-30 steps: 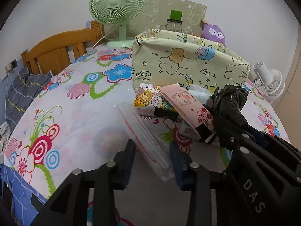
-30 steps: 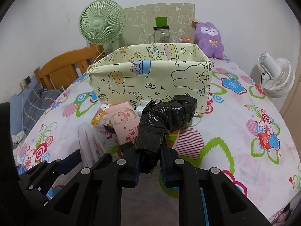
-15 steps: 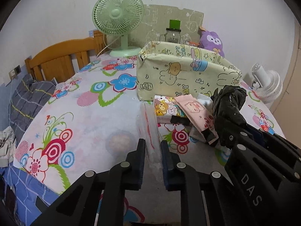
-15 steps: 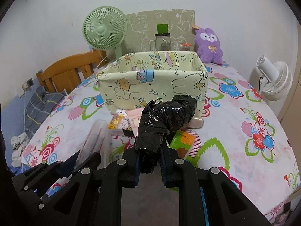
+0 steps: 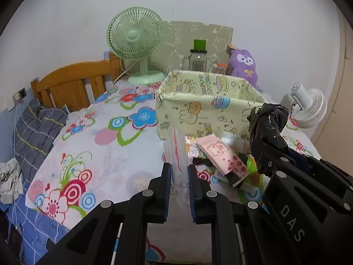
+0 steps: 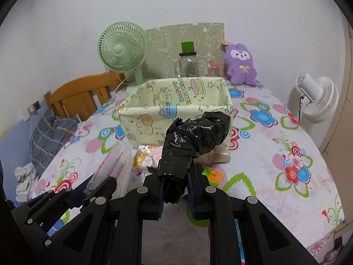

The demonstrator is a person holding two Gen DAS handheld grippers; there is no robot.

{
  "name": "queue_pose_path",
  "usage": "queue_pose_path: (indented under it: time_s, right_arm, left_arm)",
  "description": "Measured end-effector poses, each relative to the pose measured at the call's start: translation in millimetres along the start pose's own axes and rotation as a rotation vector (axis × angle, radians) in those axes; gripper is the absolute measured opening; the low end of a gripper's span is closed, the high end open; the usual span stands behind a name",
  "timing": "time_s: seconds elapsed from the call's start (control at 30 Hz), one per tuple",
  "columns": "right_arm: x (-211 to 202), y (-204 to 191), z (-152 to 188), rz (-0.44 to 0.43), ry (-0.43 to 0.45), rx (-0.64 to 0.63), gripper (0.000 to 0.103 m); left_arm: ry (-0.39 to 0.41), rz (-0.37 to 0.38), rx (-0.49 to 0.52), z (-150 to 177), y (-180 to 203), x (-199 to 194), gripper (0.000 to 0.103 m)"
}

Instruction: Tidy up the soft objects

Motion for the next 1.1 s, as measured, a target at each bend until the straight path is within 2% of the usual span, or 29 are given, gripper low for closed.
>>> queue_pose_path:
  time_s: [0.67, 1.1]
  right_arm:
    - [-37.4, 15.6, -43.3, 0.022, 0.064, 0.018, 0.021]
    - [-38.8, 21.6, -70.4, 0.025, 0.088, 0.0, 0.021]
  left_arm:
    - [0.079, 0.055, 0.048, -45.5, 29.1, -31.8, 0.012]
    - [0.103, 0.09, 0.06, -71.8, 41.3, -31.8, 0.012]
Point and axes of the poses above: each gripper's, at about its wrist camera, not at the fingertips, and x roughly the way its jaws point, y to its right, z to its underside, the point moved 9 cm from there along x, roughly the way its jaws point, and after that the axes turned 11 degrees about -x, right-handed, at the moved point
